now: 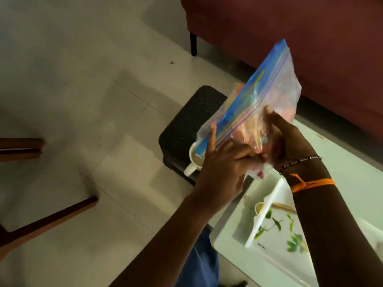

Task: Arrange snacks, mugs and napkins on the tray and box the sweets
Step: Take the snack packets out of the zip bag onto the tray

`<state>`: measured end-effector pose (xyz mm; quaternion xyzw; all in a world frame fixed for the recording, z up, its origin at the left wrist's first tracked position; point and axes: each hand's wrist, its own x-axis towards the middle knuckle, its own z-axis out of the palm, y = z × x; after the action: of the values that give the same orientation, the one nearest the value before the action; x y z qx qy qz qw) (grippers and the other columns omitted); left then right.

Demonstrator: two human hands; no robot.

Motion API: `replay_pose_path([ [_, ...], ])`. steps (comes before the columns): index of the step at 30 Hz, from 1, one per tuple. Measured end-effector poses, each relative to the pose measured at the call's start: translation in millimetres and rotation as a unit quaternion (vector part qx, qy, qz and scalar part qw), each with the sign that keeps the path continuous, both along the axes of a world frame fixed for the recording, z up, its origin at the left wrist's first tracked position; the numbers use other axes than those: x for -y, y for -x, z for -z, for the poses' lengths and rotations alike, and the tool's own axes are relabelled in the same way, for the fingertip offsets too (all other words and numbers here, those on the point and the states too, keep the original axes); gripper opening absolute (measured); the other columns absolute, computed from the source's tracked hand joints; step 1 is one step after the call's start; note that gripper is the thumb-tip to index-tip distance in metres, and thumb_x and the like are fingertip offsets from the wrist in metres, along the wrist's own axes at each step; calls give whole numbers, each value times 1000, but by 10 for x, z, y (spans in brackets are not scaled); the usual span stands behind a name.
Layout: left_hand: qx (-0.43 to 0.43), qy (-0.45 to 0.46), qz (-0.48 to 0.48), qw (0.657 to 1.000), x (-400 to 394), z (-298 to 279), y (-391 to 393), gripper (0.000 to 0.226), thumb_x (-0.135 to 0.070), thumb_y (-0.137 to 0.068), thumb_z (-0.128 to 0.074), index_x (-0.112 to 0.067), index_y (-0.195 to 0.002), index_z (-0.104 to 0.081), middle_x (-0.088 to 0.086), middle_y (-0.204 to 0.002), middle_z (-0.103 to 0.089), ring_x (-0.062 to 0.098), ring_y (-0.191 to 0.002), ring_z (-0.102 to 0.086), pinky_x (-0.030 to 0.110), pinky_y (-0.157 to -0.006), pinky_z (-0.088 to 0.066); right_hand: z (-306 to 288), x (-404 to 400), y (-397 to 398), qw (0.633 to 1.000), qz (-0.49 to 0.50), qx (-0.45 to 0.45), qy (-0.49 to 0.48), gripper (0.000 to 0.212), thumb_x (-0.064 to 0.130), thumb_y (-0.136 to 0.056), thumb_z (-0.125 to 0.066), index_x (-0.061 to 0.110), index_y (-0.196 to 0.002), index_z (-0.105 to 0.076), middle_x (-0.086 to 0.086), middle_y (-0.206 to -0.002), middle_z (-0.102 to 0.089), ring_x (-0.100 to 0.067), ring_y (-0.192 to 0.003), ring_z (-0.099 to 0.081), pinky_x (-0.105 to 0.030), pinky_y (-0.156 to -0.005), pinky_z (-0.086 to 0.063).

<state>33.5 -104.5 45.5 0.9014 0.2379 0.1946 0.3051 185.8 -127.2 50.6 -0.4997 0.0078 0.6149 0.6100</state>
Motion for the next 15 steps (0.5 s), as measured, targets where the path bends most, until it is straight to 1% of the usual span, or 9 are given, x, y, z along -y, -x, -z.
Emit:
replay_pose_path([
  [3, -37, -32, 38, 998, 514, -44, 27, 34, -13, -74, -60, -31, -101, -68, -11, -95, -67, 17, -101, -55, 53, -118, -4, 69, 590, 2, 998, 56, 31, 23, 50, 27, -67, -66, 11, -114, -58, -8, -97, -69, -20, -80, -68, -28, -64, -59],
  [5, -36, -16, 70, 997, 855, -78, 60, 35, -16, -69, -63, -32, -101, -68, -12, -98, -66, 17, -102, -53, 49, -118, -9, 129, 1053, 7, 995, 83, 38, 39, 58, 25, -68, -70, 6, -121, -56, -14, -113, -64, -25, -90, -65, -31, -70, -59],
  [6, -20, 11, 82, 996, 1017, -108, 81, 35, -19, -68, -62, -32, -101, -68, -10, -100, -66, 15, -102, -51, 44, -117, -14, 160, 1285, 8, 994, 90, 42, 44, 56, 24, -71, -69, 5, -123, -55, -16, -116, -62, -27, -93, -64, -32, -71, -59],
  [7, 4, 55, 83, 995, 1178, -145, 93, 36, -22, -68, -60, -29, -102, -68, -8, -102, -65, 14, -103, -49, 38, -114, -22, 183, 1523, 6, 993, 98, 52, 49, 51, 22, -75, -67, 3, -121, -56, -16, -113, -64, -27, -91, -65, -33, -70, -60],
  [8, 31, 115, 65, 991, 1303, -184, 95, 38, -23, -69, -57, -26, -105, -67, -4, -104, -63, 13, -103, -48, 32, -108, -29, 199, 1727, 11, 991, 103, 63, 49, 41, 19, -77, -65, 2, -115, -59, -14, -103, -68, -25, -83, -67, -32, -64, -60],
  [10, 75, 217, -23, 973, 1549, -213, 54, 40, -21, -74, -52, -20, -112, -63, -3, -105, -57, 14, -102, -49, 25, -96, -38, 215, 2150, 49, 989, 108, 86, 57, 17, 13, -82, -61, 6, -97, -63, -2, -70, -73, -14, -53, -67, -22, -44, -54],
  [11, 77, 260, -76, 959, 1684, -178, 18, 39, -19, -76, -51, -17, -114, -61, -6, -102, -55, 14, -99, -51, 26, -93, -42, 215, 2383, 85, 988, 108, 94, 63, 9, 12, -83, -60, 8, -91, -63, 3, -59, -71, -10, -44, -63, -17, -38, -49],
  [13, 21, 364, -157, 918, 1879, -108, -31, 36, -19, -75, -50, -18, -110, -59, -9, -93, -53, 14, -86, -54, 39, -89, -50, 276, 2794, 171, 986, 108, 106, 74, 8, 11, -82, -60, 8, -89, -63, 5, -55, -70, -7, -44, -63, -16, -39, -48],
  [15, -84, 422, -142, 891, 2102, 3, -43, 27, -25, -76, -53, -21, -102, -60, -5, -83, -56, 18, -77, -55, 49, -87, -52, 392, 3171, 290, 984, 111, 108, 83, 27, 11, -78, -65, 1, -104, -61, 3, -67, -73, -7, -55, -67, -18, -47, -52],
])
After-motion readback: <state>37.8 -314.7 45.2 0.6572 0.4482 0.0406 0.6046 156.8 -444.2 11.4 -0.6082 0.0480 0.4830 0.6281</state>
